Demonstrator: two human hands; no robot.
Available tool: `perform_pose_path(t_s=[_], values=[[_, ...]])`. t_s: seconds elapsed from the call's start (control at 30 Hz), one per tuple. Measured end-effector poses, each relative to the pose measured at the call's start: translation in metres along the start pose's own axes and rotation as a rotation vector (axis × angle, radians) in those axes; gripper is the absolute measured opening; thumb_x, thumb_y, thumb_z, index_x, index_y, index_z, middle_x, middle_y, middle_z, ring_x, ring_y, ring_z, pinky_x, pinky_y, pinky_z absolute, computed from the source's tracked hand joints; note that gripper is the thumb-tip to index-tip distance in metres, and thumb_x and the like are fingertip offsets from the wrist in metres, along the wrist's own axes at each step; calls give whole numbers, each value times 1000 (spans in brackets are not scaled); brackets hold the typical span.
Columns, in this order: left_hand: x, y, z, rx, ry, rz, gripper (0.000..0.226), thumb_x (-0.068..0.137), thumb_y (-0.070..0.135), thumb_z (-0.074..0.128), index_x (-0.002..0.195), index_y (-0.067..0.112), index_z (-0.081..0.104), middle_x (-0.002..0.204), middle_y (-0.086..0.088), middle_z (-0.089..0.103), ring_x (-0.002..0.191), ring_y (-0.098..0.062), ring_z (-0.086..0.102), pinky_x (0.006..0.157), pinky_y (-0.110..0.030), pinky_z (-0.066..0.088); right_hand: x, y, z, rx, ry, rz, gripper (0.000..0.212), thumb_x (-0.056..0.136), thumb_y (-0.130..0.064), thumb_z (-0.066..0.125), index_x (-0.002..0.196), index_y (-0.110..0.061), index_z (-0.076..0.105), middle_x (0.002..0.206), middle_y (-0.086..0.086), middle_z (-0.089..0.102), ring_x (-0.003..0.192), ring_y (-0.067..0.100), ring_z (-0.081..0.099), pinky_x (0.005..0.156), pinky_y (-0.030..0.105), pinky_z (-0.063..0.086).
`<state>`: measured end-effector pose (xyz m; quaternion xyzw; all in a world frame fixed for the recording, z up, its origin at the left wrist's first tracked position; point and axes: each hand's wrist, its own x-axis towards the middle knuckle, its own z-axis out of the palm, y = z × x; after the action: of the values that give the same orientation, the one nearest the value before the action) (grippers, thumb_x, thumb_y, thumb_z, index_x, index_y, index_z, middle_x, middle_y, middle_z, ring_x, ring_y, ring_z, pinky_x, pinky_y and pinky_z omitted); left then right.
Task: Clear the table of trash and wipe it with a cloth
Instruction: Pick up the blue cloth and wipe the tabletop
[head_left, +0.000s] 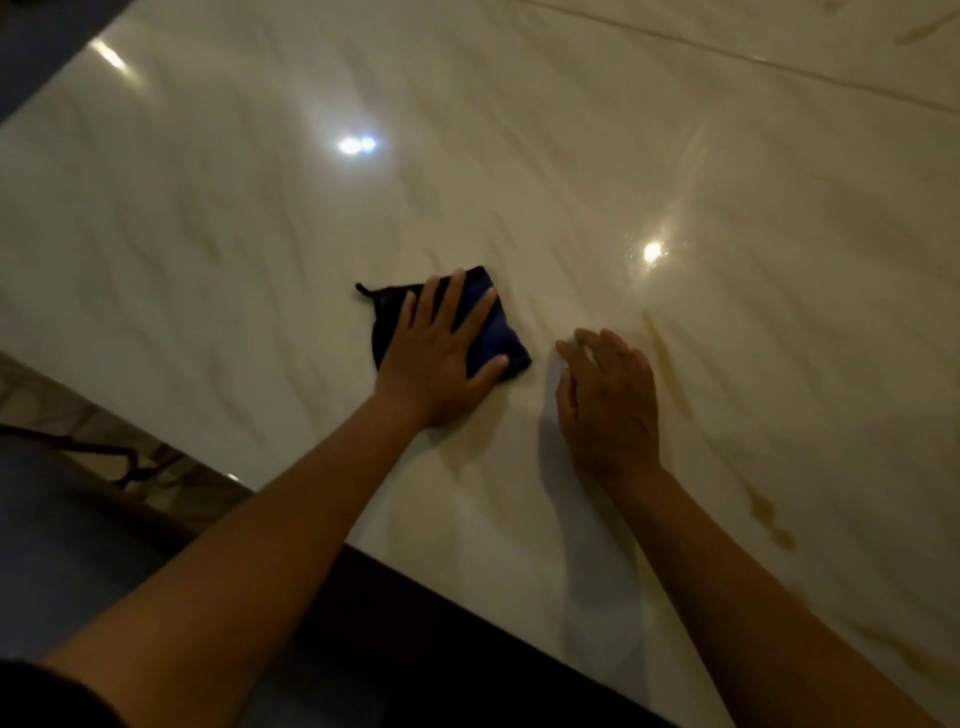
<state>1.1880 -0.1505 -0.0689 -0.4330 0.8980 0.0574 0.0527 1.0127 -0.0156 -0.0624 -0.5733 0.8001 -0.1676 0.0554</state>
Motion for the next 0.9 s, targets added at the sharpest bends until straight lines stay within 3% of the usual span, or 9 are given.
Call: perform_pose_path(t_s=[0.27, 0.4, 0.5, 0.6, 0.73, 0.9], values=[[-163, 50, 27, -131, 55, 54, 80, 95, 68, 31, 160, 29, 7, 167, -10, -4, 153, -35, -7, 121, -58, 9, -28, -25, 4, -44, -71, -128, 47, 96, -27, 34, 132, -9, 58, 137, 13, 56, 129, 31, 51, 108, 47, 40], [-158, 29, 25, -93, 46, 78, 78, 94, 70, 30, 159, 33, 9, 168, -7, -1, 153, -33, -3, 120, -57, 11, -36, -29, 5, -67, -140, -127, 51, 96, -30, 34, 142, -11, 48, 147, 10, 47, 138, 28, 40, 114, 45, 35], [-117, -1, 18, -88, 61, -157, 77, 94, 71, 23, 159, 33, 9, 168, -7, -1, 153, -35, 1, 121, -56, 7, -31, -21, 1, -90, -155, -165, 51, 97, -30, 33, 143, -12, 48, 148, 10, 47, 137, 27, 42, 114, 42, 35], [-96, 0, 18, -96, 62, -347, 80, 94, 71, 16, 160, 28, 2, 167, -11, -8, 152, -37, -8, 122, -54, -3, -30, -14, -3, -94, -164, -226, 49, 98, -29, 35, 142, -12, 48, 147, 11, 47, 137, 28, 43, 114, 40, 34], [-131, 73, 23, -150, 99, -245, 81, 95, 69, 27, 160, 28, 4, 166, -12, -9, 152, -37, -10, 121, -58, 2, -34, 1, -20, 10, -118, -236, 38, 99, -21, 48, 137, -13, 54, 142, 9, 52, 134, 26, 46, 110, 40, 40], [-185, 178, 30, -202, 20, -130, 83, 93, 69, 32, 159, 32, -2, 166, -8, -15, 152, -34, -16, 122, -58, 3, -43, 45, -45, 60, -52, -285, 35, 98, -17, 52, 131, -13, 60, 136, 8, 57, 127, 26, 51, 102, 41, 45]])
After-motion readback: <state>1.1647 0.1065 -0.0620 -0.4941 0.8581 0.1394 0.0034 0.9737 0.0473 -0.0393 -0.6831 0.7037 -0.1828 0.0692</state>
